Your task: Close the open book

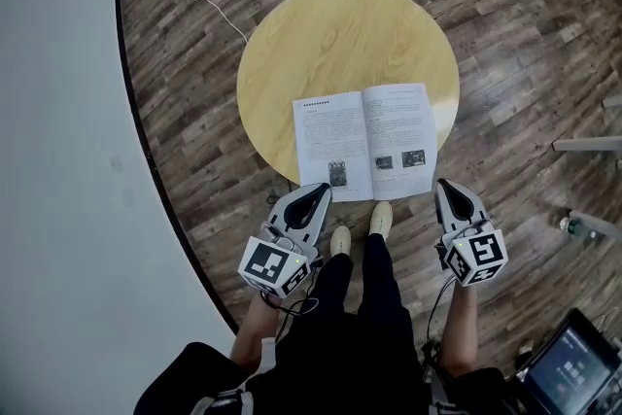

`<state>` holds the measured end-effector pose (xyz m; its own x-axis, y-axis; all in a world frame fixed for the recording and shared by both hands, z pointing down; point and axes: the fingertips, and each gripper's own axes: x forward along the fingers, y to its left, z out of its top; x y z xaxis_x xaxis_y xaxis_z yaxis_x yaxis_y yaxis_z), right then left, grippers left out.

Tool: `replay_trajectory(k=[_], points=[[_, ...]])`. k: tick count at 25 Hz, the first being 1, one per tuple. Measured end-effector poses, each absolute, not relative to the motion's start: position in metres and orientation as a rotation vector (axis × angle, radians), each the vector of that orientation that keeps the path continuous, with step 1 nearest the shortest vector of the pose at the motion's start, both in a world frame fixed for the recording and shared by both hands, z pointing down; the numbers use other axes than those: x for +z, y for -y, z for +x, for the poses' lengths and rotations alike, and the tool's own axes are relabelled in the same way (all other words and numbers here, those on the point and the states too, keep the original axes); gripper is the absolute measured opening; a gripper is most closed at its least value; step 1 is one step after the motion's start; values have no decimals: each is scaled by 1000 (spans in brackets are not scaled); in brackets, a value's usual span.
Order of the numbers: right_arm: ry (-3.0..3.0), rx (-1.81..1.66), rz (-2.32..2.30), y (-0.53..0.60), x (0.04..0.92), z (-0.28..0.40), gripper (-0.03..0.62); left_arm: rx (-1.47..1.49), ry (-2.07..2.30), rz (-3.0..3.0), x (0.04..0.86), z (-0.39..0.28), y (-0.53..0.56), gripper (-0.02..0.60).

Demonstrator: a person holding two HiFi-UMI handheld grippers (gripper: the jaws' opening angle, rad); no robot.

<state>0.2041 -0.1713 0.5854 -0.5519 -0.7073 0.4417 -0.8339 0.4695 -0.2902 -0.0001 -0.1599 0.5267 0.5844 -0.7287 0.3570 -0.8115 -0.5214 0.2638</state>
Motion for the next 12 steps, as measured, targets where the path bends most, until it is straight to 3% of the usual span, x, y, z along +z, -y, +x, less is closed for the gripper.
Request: replay_trajectory(k=[12], points=[[2355, 810, 1276, 199, 659, 205, 2, 277, 1251, 2428, 520, -1, 159, -2]])
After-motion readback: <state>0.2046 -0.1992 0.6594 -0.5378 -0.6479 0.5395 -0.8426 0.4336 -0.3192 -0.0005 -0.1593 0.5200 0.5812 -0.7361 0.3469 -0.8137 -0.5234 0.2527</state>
